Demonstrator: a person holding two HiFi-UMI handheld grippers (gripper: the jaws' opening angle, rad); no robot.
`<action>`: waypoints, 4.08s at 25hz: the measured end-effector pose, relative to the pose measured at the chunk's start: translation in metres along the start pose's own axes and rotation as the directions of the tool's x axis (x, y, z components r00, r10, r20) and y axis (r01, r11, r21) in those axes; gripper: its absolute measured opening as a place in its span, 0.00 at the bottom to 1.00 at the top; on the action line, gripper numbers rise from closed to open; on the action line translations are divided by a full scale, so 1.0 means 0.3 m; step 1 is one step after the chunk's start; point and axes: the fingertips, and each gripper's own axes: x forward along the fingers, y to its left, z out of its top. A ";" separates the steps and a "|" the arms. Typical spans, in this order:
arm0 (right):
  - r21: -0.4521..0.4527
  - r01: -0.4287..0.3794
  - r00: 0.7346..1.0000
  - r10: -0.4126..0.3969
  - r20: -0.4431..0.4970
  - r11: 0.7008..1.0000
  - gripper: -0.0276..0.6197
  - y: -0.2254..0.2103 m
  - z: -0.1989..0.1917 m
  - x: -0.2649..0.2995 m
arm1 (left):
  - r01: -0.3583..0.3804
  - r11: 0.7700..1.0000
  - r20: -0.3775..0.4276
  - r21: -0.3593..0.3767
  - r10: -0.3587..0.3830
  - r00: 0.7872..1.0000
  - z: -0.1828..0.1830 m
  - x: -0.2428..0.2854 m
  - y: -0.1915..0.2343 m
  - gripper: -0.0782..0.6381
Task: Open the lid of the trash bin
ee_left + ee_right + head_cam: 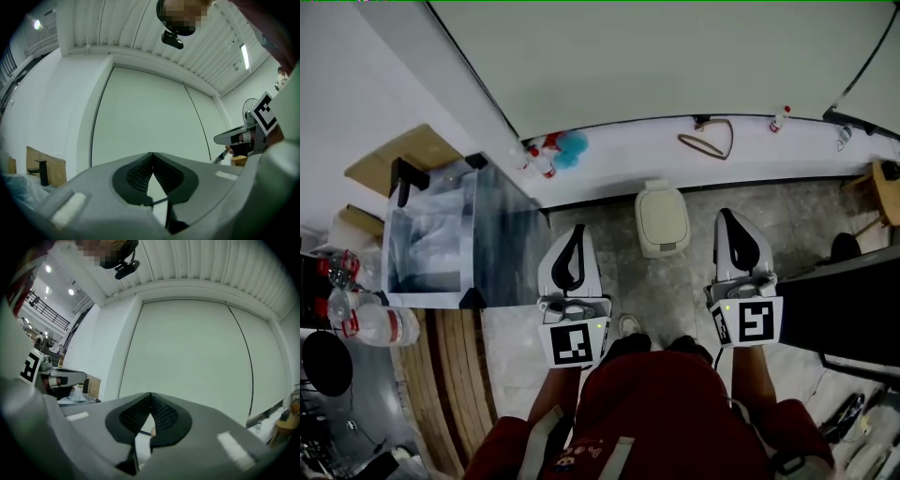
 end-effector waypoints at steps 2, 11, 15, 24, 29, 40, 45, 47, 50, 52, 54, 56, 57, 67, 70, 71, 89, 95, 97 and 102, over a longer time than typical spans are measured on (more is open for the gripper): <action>-0.001 0.017 1.000 -0.017 -0.008 1.000 0.04 0.012 -0.011 0.007 | 0.013 1.000 -0.003 -0.007 -0.013 1.000 -0.016 0.010 0.019 0.12; -0.005 0.053 0.997 -0.053 -0.059 0.999 0.04 0.014 -0.070 0.020 | 0.042 0.998 -0.015 -0.038 -0.042 0.999 -0.088 0.047 0.035 0.12; 0.004 0.050 0.995 -0.050 -0.081 0.999 0.04 -0.009 -0.124 0.045 | 0.038 0.999 -0.010 -0.039 -0.038 0.999 -0.125 0.079 0.019 0.12; 0.056 0.025 0.987 -0.016 -0.160 0.998 0.04 -0.078 -0.303 0.114 | 0.022 1.000 -0.091 -0.018 -0.023 0.996 -0.279 0.168 -0.054 0.12; 0.088 0.005 0.976 0.014 -0.219 0.996 0.04 -0.094 -0.444 0.157 | 0.031 0.999 -0.149 -0.022 -0.034 0.988 -0.397 0.219 -0.105 0.12; 0.159 -0.074 0.921 0.128 -0.367 0.985 0.04 -0.044 -0.799 0.195 | 0.056 0.995 -0.267 -0.080 -0.075 0.961 -0.742 0.220 -0.201 0.12; 0.185 -0.090 0.881 0.165 -0.444 0.979 0.04 -0.015 -0.992 0.182 | 0.039 0.997 -0.367 -0.070 -0.062 0.928 -0.925 0.195 -0.217 0.12; 0.190 -0.101 0.866 0.180 -0.466 0.977 0.04 -0.004 -1.069 0.179 | 0.044 0.997 -0.400 -0.061 -0.065 0.914 -0.997 0.193 -0.231 0.12; 0.215 -0.109 0.837 0.207 -0.506 0.970 0.04 0.018 -1.179 0.169 | 0.043 0.996 -0.455 -0.075 -0.072 0.888 -1.109 0.179 -0.256 0.12; 0.228 -0.123 0.802 0.232 -0.551 0.966 0.04 0.028 -1.268 0.161 | 0.046 0.996 -0.477 -0.078 -0.078 0.875 -1.183 0.179 -0.278 0.12; 0.229 -0.137 0.785 0.246 -0.568 0.964 0.04 0.034 -1.347 0.164 | 0.042 0.995 -0.493 -0.090 -0.081 0.866 -1.256 0.184 -0.304 0.12; 0.234 -0.143 0.767 0.257 -0.588 0.962 0.04 0.038 -1.425 0.159 | 0.046 0.994 -0.512 -0.099 -0.091 0.854 -1.330 0.181 -0.331 0.12; 0.236 -0.149 0.757 0.265 -0.598 0.960 0.04 0.041 -1.463 0.156 | 0.043 0.993 -0.524 -0.107 -0.093 0.847 -1.366 0.177 -0.340 0.12; 0.247 -0.251 0.643 0.352 -0.680 0.936 0.04 0.138 -1.792 0.078 | 0.026 0.992 -0.632 -0.121 -0.097 0.769 -1.656 0.089 -0.377 0.12; 0.254 -0.293 0.615 0.385 -0.688 0.922 0.04 0.168 -1.865 0.058 | 0.024 0.991 -0.640 -0.131 -0.103 0.761 -1.714 0.071 -0.395 0.12; 0.257 -0.306 0.607 0.396 -0.689 0.917 0.05 0.176 -1.887 0.054 | 0.029 0.991 -0.644 -0.133 -0.109 0.758 -1.732 0.067 -0.404 0.12; 0.291 -0.403 0.473 0.469 -0.746 0.868 0.30 0.282 -2.151 0.034 | 0.034 0.986 -0.702 -0.163 -0.140 0.699 -1.922 0.015 -0.455 0.12; 0.289 -0.415 0.443 0.469 -0.764 0.863 0.34 0.304 -2.186 0.038 | 0.046 0.984 -0.714 -0.173 -0.157 0.682 -1.911 0.006 -0.462 0.12; 0.285 -0.416 0.434 0.464 -0.772 0.863 0.34 0.308 -2.200 0.036 | 0.043 0.983 -0.720 -0.178 -0.160 0.675 -1.919 -0.004 -0.464 0.12; 0.287 -0.415 0.405 0.458 -0.792 0.863 0.35 0.310 -2.239 0.018 | 0.043 0.983 -0.725 -0.179 -0.161 0.669 -1.939 -0.010 -0.466 0.12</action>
